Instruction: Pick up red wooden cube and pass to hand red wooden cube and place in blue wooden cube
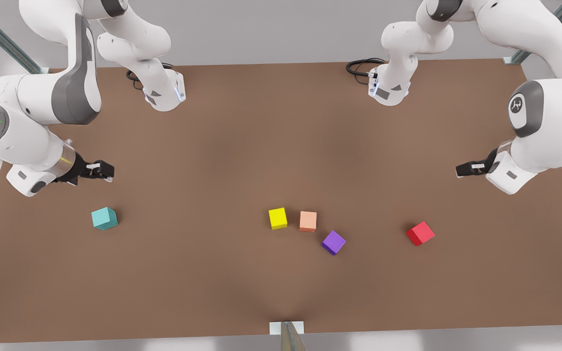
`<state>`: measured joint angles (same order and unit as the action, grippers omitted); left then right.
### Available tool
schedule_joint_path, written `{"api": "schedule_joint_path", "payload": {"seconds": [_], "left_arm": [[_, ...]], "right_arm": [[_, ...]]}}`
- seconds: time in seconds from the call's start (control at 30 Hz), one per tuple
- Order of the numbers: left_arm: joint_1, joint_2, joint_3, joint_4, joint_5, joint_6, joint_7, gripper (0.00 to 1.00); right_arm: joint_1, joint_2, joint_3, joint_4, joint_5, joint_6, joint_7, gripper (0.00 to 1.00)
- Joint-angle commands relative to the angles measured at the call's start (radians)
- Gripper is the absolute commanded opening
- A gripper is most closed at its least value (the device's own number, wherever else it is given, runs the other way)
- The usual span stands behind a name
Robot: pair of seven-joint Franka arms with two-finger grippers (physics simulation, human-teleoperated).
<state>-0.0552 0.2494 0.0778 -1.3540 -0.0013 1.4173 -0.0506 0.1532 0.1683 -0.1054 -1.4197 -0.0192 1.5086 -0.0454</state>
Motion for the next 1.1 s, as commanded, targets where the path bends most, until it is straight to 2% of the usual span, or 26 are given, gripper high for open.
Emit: {"api": "schedule_joint_path", "payload": {"seconds": [0.0,0.07,0.13,0.17,0.27,0.3,0.4,0.6,0.73,1.07], "left_arm": [[0.0,-0.001,0.0,-0.001,0.0,0.012,-0.015,1.0],[-0.002,0.011,-0.003,-0.001,-0.002,0.012,-0.021,1.0],[-0.021,0.132,-0.038,0.021,0.003,0.037,-0.047,1.0],[-0.031,0.224,-0.038,0.022,0.001,0.159,-0.083,1.0],[-0.029,0.379,-0.029,0.016,-0.022,0.342,-0.227,1.0],[-0.022,0.389,-0.027,-0.023,-0.097,0.413,-0.302,1.0],[-0.023,0.383,0.008,-0.14,-0.098,0.586,-0.426,1.0],[-0.025,0.387,0.008,-0.177,-0.097,0.7,-0.545,1.0],[-0.014,0.452,0.008,-0.149,-0.091,0.735,-0.54,1.0],[-0.005,0.502,0.01,-0.169,-0.091,0.743,-0.538,1.0]], "right_arm": [[0.0,-0.001,0.0,-0.001,0.001,0.021,-0.031,1.0],[0.0,-0.001,0.0,-0.001,0.002,0.022,-0.051,1.0],[0.0,-0.001,0.0,-0.001,0.004,0.022,-0.051,1.0],[0.0,-0.001,0.0,-0.001,0.004,0.022,-0.051,1.0],[0.0,-0.001,0.0,-0.001,0.004,0.022,-0.054,1.0],[0.0,-0.001,0.0,-0.002,0.004,0.022,-0.056,1.0],[0.0,-0.001,0.0,-0.004,0.004,0.015,-0.056,1.0],[0.0,-0.001,0.0,-0.008,0.002,0.01,-0.068,1.0],[0.0,0.002,0.0,-0.01,0.002,0.012,-0.068,1.0],[0.0,0.002,0.0,-0.013,0.002,0.012,-0.068,1.0]]}}
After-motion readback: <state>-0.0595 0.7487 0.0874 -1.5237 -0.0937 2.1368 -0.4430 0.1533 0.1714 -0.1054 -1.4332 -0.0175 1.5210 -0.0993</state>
